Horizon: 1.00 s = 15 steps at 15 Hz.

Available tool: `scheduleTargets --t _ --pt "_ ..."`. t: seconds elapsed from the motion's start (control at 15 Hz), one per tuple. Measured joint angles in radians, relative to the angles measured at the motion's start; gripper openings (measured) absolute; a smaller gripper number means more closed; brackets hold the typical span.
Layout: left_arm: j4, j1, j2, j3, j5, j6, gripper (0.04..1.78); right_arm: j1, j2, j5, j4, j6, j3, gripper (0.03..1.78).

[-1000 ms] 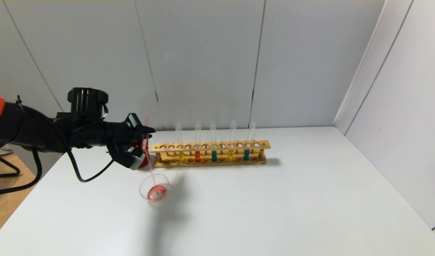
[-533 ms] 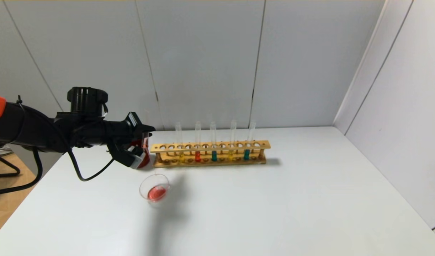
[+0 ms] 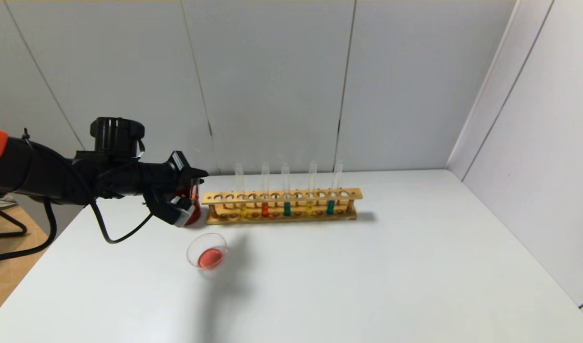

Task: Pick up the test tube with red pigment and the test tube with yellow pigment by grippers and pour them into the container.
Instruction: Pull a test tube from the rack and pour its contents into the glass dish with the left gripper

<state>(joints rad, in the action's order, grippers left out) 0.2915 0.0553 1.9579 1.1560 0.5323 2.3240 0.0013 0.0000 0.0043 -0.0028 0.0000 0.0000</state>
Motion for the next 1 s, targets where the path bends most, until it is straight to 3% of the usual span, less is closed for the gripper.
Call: scheduleTargets --t 1.0 --pt "0.001 0.000 -0.027 -0.001 0.003 0.076 0.33 0.000 0.000 0.000 0.000 0.000 0.000 1.75"
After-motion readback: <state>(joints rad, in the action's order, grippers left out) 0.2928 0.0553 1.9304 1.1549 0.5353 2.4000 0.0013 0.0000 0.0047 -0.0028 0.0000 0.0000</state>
